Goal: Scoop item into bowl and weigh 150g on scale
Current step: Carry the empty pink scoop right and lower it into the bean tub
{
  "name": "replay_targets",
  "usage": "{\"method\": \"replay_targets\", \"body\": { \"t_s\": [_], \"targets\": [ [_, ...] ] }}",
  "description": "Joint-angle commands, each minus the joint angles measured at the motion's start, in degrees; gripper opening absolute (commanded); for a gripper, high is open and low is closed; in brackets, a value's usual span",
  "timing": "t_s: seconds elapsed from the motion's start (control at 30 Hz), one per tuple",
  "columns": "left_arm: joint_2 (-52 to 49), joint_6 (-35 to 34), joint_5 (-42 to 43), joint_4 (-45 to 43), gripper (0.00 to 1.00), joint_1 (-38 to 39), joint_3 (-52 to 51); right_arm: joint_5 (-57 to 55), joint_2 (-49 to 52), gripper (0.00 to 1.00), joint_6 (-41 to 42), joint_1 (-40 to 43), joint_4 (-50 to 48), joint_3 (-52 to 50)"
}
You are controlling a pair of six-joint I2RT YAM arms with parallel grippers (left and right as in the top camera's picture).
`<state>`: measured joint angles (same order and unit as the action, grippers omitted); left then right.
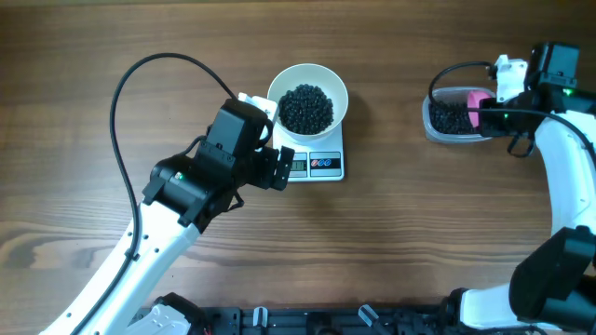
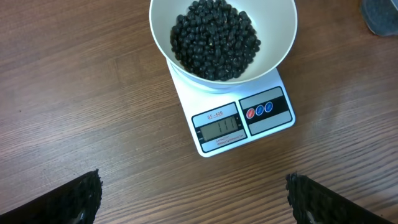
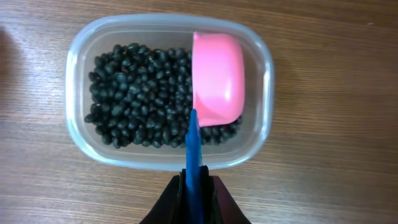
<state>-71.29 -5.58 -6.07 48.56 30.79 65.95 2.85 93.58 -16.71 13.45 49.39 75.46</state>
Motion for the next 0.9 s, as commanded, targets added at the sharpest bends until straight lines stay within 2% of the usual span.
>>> {"method": "replay_targets", "body": {
  "t_s": [0.0, 0.27, 0.57, 0.87],
  "targets": [
    [-0.1, 0.8, 0.6, -0.1, 1.0, -0.2, -0.3, 5.2, 1.7, 0.04, 0.4, 0.0, 0.2, 0.2],
    [-0.1, 0.9, 0.6, -0.1, 1.0, -0.2, -0.3, 9.3, 1.7, 0.04, 0.4, 0.0, 0.9, 0.2],
    [-0.1, 0.8, 0.6, -0.2, 1.0, -0.2, -0.3, 21.4, 1.7, 0.04, 0.4, 0.0, 1.2, 0.2],
    [-0.1, 0.8, 0.6, -0.1, 1.0, -0.2, -0.3, 21.6, 1.7, 0.04, 0.4, 0.0, 2.0, 0.2]
  ]
}}
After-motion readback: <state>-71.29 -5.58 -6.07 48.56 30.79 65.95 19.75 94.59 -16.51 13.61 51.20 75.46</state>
